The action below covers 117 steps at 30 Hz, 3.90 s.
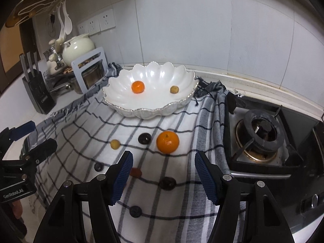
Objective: Organize fruits
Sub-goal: 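Withdraw both grippers from the bowl back over the cloth, then grasp a dark purple plum with the right gripper while the left gripper grasps another plum, then carry both dark plums over the white bowl with both grippers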
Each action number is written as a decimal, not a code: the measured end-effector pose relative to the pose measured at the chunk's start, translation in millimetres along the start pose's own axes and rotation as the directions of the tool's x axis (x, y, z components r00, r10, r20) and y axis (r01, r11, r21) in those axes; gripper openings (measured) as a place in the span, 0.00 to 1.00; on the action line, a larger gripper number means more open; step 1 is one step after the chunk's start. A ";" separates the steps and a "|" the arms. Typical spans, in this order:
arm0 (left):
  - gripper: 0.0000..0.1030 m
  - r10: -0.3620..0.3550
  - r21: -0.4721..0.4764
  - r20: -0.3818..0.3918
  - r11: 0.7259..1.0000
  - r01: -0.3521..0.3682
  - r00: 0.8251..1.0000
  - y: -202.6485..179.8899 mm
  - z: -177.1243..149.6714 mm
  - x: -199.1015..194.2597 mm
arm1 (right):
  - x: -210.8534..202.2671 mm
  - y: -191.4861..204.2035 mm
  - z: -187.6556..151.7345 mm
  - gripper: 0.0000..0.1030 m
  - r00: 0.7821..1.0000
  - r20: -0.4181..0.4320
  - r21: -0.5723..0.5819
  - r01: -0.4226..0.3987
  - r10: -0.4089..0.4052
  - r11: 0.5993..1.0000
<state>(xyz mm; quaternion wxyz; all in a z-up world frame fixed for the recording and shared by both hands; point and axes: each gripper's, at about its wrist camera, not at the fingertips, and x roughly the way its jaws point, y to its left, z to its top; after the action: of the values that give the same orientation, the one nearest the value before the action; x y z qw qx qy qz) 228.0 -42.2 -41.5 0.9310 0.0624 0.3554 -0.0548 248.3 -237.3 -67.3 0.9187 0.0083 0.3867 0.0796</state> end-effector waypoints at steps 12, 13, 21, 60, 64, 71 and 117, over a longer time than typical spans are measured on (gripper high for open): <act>0.79 -0.023 -0.012 -0.080 1.000 0.022 0.997 -2.3 -23.5 27.0 | 17.1 6.4 -17.8 0.62 1.000 -0.024 -0.004 -0.012 0.012 1.000; 0.78 -0.025 -0.011 -0.081 1.000 0.024 0.996 -2.7 -24.4 28.4 | 19.3 5.9 -19.1 0.62 1.000 -0.027 0.000 -0.013 0.013 1.000; 0.68 -0.035 0.021 -0.111 0.999 0.038 0.993 -10.7 -32.5 49.6 | 36.6 4.4 -30.3 0.55 0.998 -0.067 0.017 -0.003 0.004 1.000; 0.25 -0.125 0.038 -0.246 0.990 0.139 0.961 -23.4 -50.0 112.3 | 83.4 -9.6 -51.4 0.32 0.984 -0.180 0.096 0.014 0.004 0.995; 0.22 -0.130 0.029 -0.245 0.989 0.142 0.961 -23.1 -50.2 113.5 | 82.5 -9.4 -52.4 0.30 0.984 -0.178 0.085 0.018 -0.002 0.996; 0.22 -0.124 0.015 -0.221 0.991 0.130 0.967 -22.4 -48.3 108.4 | 75.8 -8.4 -53.0 0.30 0.987 -0.163 0.073 0.014 -0.002 0.997; 0.22 -0.073 -0.019 0.192 0.997 0.078 0.979 -0.5 51.2 22.7 | 0.1 12.7 46.7 0.30 0.978 0.188 0.002 -0.094 0.092 0.996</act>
<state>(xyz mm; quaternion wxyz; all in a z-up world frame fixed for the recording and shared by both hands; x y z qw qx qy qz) 278.3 -52.0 -18.9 0.9589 0.0312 0.2669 -0.0912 279.8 -222.6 -33.7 0.9463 0.0388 0.2979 0.1192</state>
